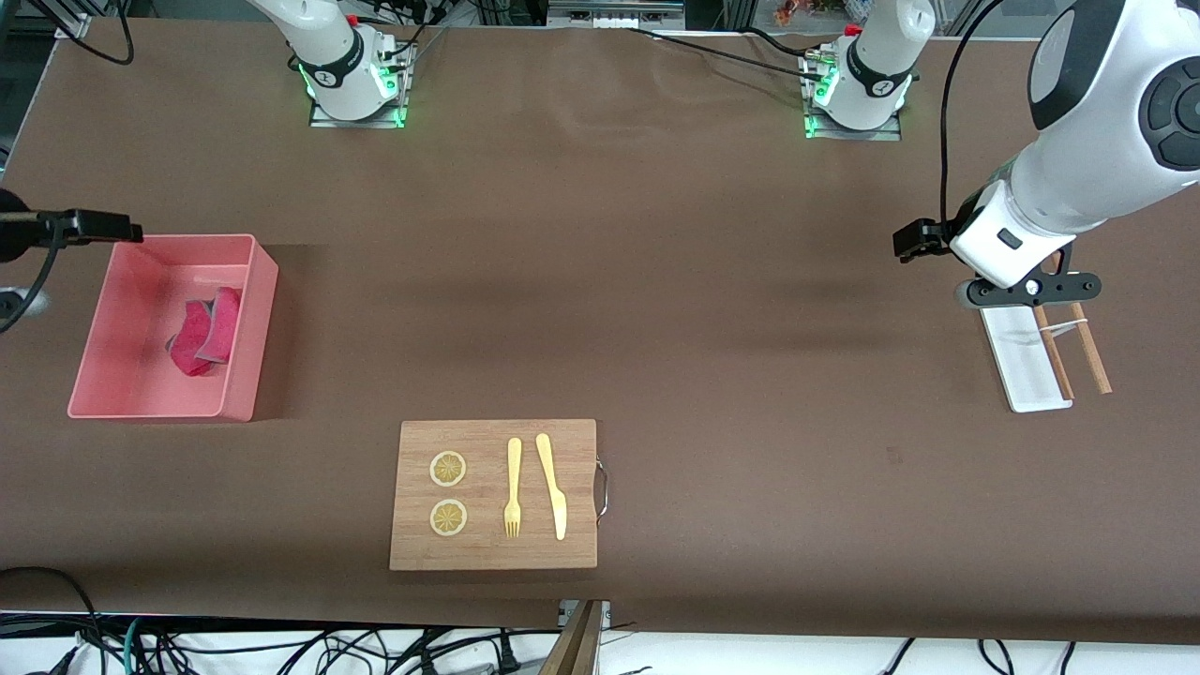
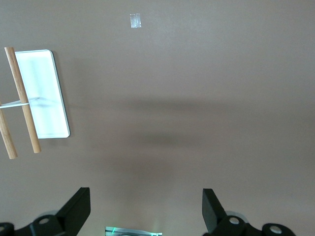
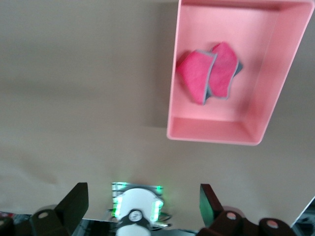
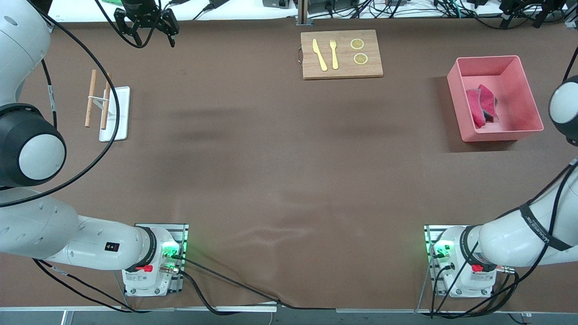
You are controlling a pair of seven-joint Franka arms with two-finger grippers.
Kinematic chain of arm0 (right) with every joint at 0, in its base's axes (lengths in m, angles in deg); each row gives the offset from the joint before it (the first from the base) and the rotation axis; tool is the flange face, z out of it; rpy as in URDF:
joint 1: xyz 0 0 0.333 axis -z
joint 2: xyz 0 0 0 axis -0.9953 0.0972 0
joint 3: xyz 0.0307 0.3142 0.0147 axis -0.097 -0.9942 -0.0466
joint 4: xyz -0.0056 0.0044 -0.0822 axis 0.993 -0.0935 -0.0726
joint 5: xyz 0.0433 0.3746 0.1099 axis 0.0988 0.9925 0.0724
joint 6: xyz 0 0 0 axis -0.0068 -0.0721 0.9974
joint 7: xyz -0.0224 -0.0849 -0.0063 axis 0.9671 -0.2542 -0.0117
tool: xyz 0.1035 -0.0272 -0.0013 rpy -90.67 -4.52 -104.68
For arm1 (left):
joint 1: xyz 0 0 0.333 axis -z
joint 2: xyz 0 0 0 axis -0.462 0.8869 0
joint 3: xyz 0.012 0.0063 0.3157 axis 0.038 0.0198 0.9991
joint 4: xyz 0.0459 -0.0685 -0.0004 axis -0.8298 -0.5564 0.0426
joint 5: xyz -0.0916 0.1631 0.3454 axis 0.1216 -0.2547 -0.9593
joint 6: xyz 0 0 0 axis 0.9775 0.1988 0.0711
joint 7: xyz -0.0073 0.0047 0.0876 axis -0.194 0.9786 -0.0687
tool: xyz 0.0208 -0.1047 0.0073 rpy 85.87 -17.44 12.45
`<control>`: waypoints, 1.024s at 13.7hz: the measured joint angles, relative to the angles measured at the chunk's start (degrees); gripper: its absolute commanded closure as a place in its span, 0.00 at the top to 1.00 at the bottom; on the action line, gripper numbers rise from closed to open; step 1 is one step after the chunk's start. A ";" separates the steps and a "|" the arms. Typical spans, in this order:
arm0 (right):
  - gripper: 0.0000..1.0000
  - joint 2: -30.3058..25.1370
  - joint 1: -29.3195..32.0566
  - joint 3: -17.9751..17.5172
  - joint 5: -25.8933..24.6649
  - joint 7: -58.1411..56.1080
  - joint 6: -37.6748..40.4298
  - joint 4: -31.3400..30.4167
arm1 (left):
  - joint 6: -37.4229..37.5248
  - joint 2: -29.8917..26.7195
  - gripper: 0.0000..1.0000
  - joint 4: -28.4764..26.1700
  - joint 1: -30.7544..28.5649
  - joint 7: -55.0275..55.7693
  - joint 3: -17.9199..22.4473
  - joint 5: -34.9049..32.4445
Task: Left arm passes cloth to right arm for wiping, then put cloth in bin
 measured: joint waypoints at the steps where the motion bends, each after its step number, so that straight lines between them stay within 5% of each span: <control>1: 1.00 -2.31 1.22 -2.60 -0.09 1.98 -0.01 -2.06 | 0.00 0.00 1.00 0.00 0.04 0.01 -0.01 0.00; 5: 1.00 -9.49 3.80 -8.28 -0.47 3.40 -2.27 -8.22 | 0.00 0.00 1.00 0.01 0.13 0.08 -0.07 0.00; 14: 1.00 -16.53 6.07 -9.77 -2.91 3.46 -6.67 -11.58 | 0.00 0.10 1.00 0.01 0.14 0.15 -0.09 0.00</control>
